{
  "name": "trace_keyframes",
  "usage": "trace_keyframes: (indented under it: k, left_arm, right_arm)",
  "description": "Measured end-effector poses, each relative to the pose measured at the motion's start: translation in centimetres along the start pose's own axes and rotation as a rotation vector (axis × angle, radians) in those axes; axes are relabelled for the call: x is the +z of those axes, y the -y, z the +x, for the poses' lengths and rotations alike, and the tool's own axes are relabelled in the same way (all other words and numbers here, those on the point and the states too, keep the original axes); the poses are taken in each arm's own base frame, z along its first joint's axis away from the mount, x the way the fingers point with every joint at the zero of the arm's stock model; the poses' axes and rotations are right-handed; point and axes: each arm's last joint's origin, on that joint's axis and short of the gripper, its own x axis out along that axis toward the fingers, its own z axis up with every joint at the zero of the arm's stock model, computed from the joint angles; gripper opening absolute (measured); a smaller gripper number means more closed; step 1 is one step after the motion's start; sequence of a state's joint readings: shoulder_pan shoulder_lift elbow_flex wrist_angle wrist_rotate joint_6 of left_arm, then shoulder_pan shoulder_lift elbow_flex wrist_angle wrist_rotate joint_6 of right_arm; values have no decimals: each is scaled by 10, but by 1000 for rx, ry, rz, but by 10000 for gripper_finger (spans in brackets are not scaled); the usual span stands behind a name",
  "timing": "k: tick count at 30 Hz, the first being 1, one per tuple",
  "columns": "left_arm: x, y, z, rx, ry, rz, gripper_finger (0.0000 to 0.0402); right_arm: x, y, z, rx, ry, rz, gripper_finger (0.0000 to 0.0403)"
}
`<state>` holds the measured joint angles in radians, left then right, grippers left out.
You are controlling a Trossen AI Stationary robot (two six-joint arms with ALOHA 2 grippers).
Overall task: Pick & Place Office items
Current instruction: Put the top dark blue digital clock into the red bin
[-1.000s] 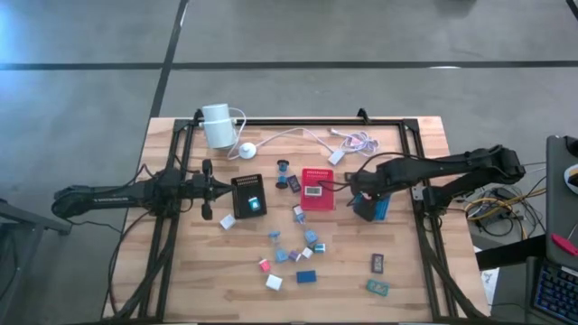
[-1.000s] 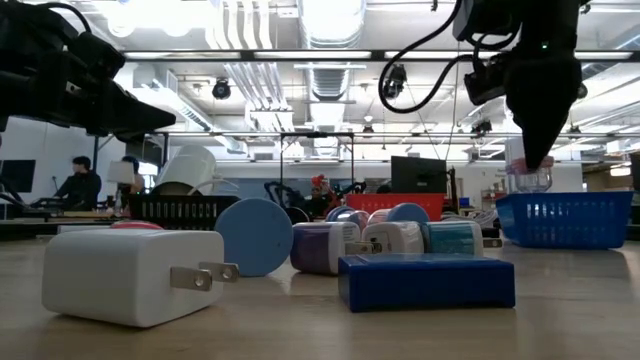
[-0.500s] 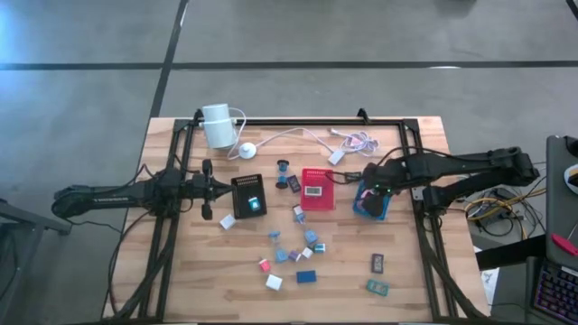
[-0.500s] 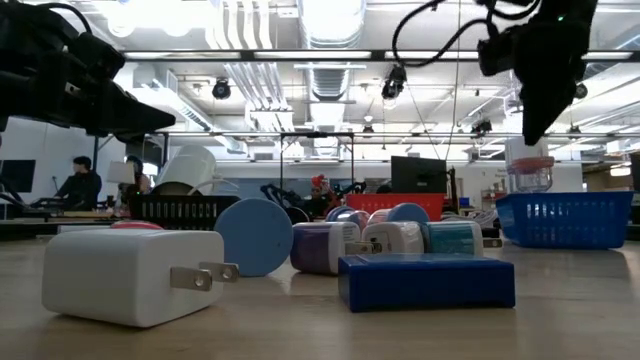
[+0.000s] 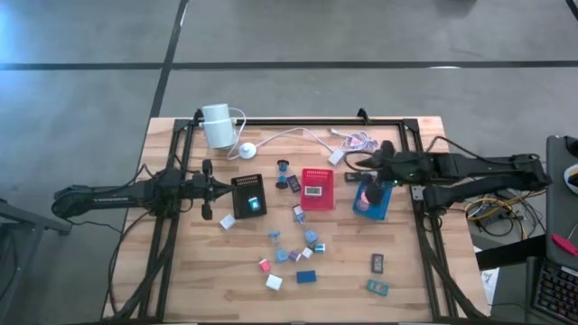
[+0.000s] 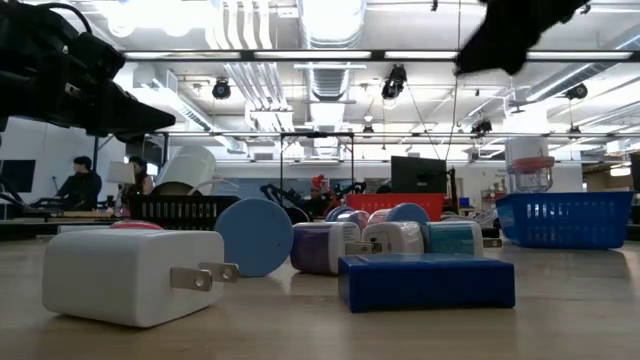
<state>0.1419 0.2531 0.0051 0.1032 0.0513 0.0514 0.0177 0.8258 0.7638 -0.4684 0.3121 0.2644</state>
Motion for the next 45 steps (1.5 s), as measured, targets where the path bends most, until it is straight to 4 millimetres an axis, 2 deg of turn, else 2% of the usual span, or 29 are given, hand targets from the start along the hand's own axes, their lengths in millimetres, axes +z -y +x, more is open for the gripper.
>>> trace_keyframes:
  k: [5,10,14,20,25,36,45]
  left_arm:
    - [0,0,0,0,0,1,14]
    - [0,0,0,0,0,1,14]
    - [0,0,0,0,0,1,14]
    - [0,0,0,1,0,1,14]
    - [0,0,0,2,0,1,14]
    - [0,0,0,2,0,1,14]
    - [0,-1,0,51,-3,16,14]
  right_arm:
    - [-12,-2,4,171,246,-99,110]
    - [-39,5,2,221,403,-98,47]
    - [-60,11,-2,260,466,-80,14]
    - [-88,19,-3,273,551,-51,9]
    - [-103,23,-3,279,577,-36,8]
    - [-126,28,2,265,587,-72,8]
    - [-129,28,4,261,579,-68,8]
